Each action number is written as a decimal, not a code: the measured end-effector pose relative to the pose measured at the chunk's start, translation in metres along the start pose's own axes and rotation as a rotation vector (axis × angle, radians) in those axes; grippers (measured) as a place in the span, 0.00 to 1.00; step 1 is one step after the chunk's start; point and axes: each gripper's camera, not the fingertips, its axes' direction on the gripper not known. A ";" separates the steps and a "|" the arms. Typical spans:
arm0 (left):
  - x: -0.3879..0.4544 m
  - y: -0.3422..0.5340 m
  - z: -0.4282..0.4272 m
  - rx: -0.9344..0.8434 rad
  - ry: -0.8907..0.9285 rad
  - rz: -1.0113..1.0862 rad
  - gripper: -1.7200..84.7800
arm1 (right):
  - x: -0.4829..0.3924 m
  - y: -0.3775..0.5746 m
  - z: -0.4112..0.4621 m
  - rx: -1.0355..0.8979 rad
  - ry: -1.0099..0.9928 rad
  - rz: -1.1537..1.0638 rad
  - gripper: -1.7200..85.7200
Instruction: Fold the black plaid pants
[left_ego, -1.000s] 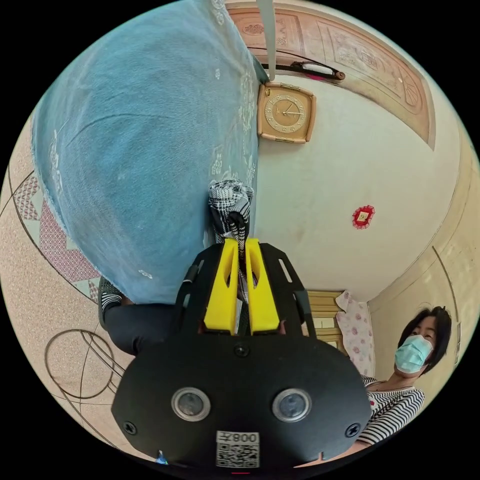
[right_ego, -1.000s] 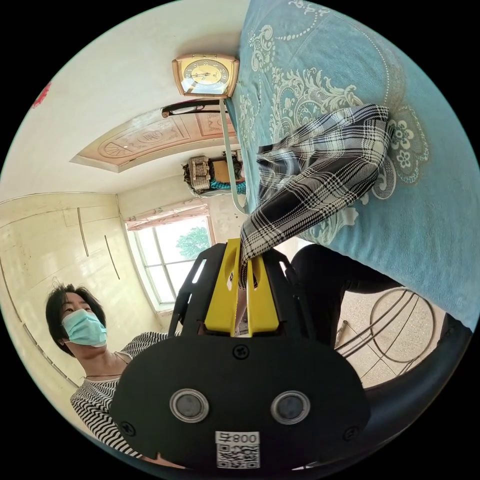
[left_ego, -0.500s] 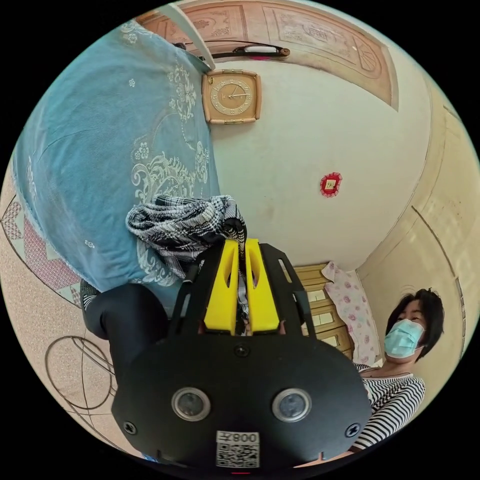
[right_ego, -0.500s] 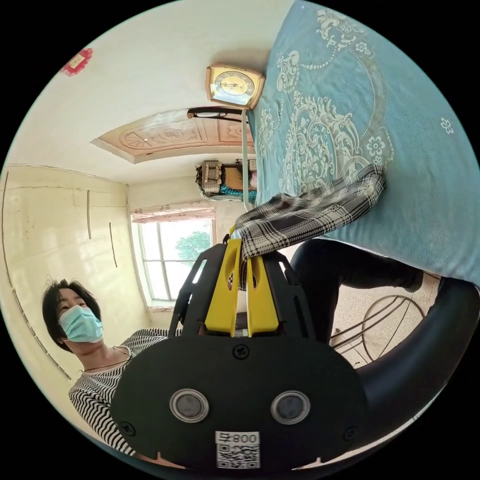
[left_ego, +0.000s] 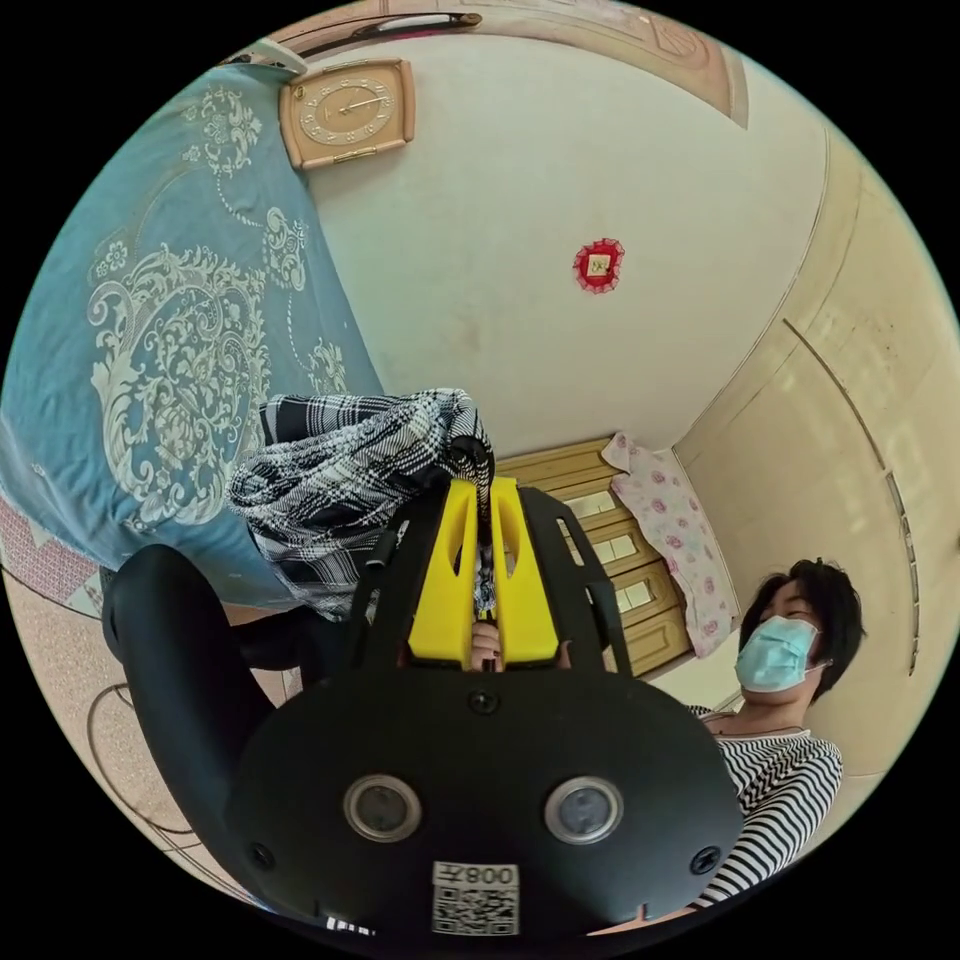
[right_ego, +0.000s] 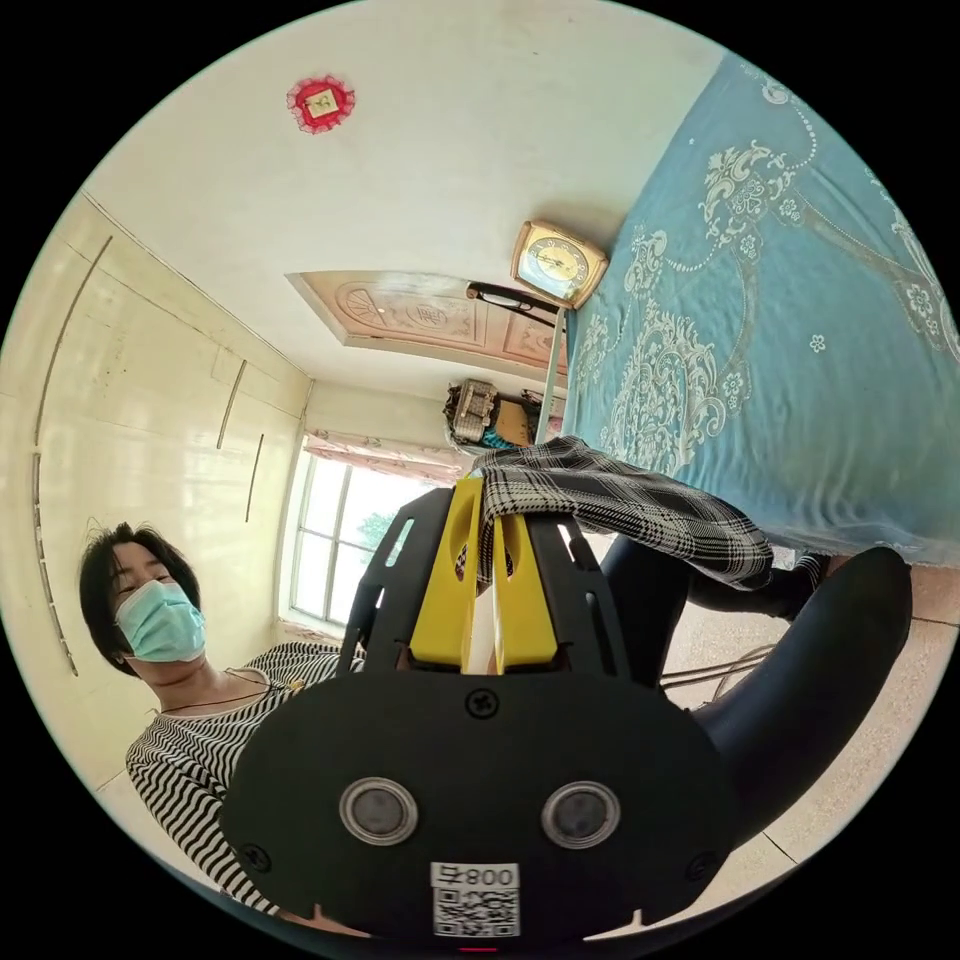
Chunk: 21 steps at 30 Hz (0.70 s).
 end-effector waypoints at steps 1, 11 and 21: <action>-0.006 0.002 0.021 -0.025 0.006 -0.001 0.05 | 0.002 0.005 -0.008 0.010 0.001 -0.002 0.02; -0.083 0.004 0.225 -0.201 0.013 -0.055 0.05 | 0.055 0.066 -0.129 0.171 -0.014 0.024 0.02; -0.167 -0.031 0.519 -0.467 0.056 -0.052 0.05 | 0.100 0.080 -0.287 0.403 -0.003 0.020 0.02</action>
